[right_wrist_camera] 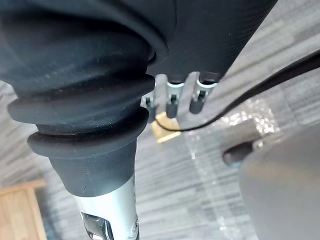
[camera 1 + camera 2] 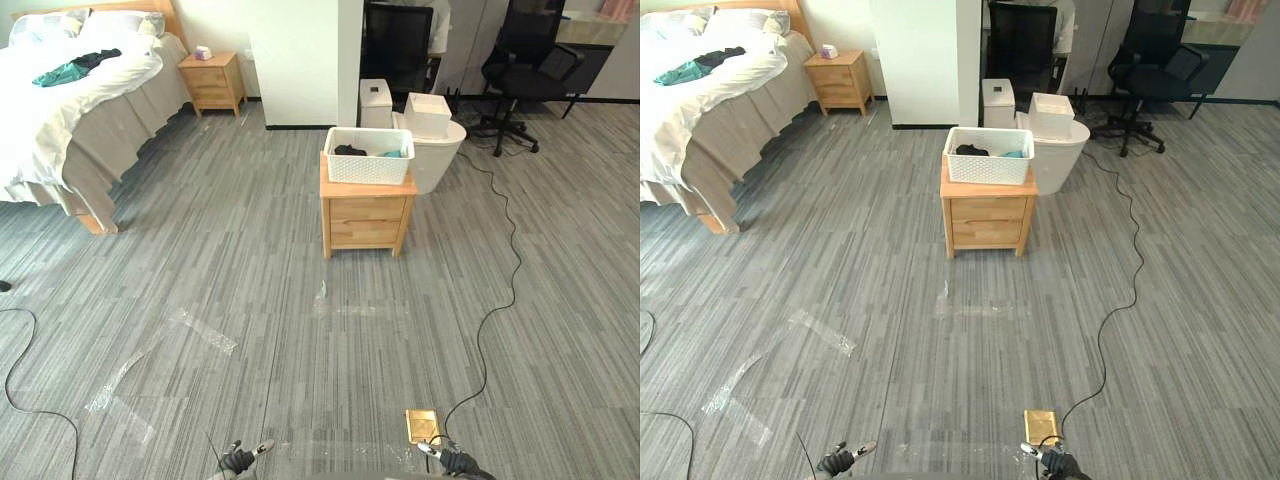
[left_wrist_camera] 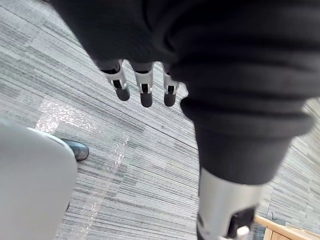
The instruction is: Pick up the laundry basket with both hands and put the clothes into the washing machine.
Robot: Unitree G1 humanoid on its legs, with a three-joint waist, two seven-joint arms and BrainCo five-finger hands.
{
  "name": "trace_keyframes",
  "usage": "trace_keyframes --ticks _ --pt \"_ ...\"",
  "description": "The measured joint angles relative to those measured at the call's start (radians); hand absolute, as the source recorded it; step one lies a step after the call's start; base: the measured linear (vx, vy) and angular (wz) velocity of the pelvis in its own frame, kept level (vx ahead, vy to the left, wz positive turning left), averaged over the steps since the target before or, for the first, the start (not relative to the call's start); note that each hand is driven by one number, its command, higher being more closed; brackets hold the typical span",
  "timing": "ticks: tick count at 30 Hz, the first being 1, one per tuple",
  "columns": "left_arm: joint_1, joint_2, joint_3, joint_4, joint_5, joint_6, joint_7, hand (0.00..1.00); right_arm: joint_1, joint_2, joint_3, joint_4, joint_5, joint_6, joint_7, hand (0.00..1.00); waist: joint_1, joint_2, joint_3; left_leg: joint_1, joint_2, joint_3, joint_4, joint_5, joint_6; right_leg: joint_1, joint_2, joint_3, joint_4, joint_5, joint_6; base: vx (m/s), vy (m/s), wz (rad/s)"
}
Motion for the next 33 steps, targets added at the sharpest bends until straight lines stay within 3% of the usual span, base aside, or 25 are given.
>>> trace_keyframes --ticks 9,10,11,33 --pt "-0.016 0.0 -0.004 0.013 0.03 0.0 0.009 0.0 -0.013 0.0 -0.028 0.031 0.033 -0.002 -0.022 0.0 0.001 0.009 0.009 0.006 -0.001 -0.002 -0.014 0.001 0.001 0.011 0.001 -0.004 -0.012 0.001 -0.001 0.01 -0.003 0.0" --pt "-0.017 0.0 -0.004 0.013 0.031 -0.001 0.012 0.0 -0.014 0.0 -0.028 0.031 0.032 -0.002 -0.024 0.0 0.001 0.0 0.016 0.008 -0.001 -0.002 -0.016 0.001 0.001 0.011 0.001 -0.004 -0.013 0.0 -0.001 0.0 0.0 0.0" --pt "-0.021 0.0 -0.005 0.013 0.031 0.0 0.015 0.0 -0.019 0.0 -0.029 0.032 0.032 -0.002 -0.024 0.0 0.001 0.008 0.016 0.009 -0.001 -0.002 -0.016 0.001 0.001 0.014 0.001 -0.005 -0.013 0.0 0.0 0.0 0.0 0.0" --pt "-0.028 0.001 -0.01 0.013 0.006 -0.001 0.021 0.0 -0.032 0.001 -0.029 0.034 0.046 -0.002 -0.022 0.0 0.001 0.0 0.033 -0.001 -0.002 0.017 -0.027 0.001 0.002 -0.012 0.002 0.005 -0.011 0.0 0.0 -0.01 -0.004 -0.02"
